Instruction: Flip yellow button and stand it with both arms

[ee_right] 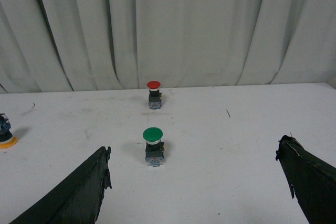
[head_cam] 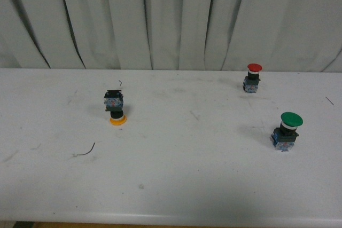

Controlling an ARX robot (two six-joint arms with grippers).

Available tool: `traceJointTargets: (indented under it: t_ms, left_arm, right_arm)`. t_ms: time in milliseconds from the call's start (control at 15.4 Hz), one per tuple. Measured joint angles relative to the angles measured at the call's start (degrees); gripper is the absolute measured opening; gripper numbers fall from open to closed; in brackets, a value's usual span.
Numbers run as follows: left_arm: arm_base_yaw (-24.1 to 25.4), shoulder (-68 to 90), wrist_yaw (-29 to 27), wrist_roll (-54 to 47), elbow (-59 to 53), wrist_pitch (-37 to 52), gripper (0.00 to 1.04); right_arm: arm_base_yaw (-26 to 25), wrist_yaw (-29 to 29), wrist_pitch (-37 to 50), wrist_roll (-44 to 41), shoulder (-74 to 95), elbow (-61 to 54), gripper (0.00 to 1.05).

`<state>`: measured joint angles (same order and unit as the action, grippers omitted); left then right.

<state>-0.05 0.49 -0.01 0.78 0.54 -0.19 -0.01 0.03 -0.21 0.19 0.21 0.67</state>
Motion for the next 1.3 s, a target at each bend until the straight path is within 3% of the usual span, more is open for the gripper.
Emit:
traceJointTargets:
  t_ms: [972, 1037, 1167, 1231, 1296]
  left_arm:
    - [0.0, 0.0, 0.0, 0.0, 0.0, 0.0, 0.98]
    - [-0.4, 0.3, -1.2, 0.6, 0.3, -1.8, 0.98]
    - [-4.9, 8.4, -13.0, 6.9, 6.1, -12.1, 0.98]
    - [-3.9, 8.6, -13.7, 8.7, 7.6, -11.2, 0.98]
    - [-0.1, 9.1, -9.6, 8.7, 8.3, -7.2, 0.98]
  right_arm:
    - [0.0, 0.0, 0.0, 0.0, 0.0, 0.0, 0.98]
    - [0.0, 0.0, 0.0, 0.0, 0.0, 0.0, 0.98]
    - [0.0, -0.1, 0.0, -0.1, 0.0, 0.0, 0.98]
    - [0.0, 0.0, 0.0, 0.0, 0.0, 0.0, 0.98]
    - [0.0, 0.0, 0.0, 0.0, 0.0, 0.0, 0.98]
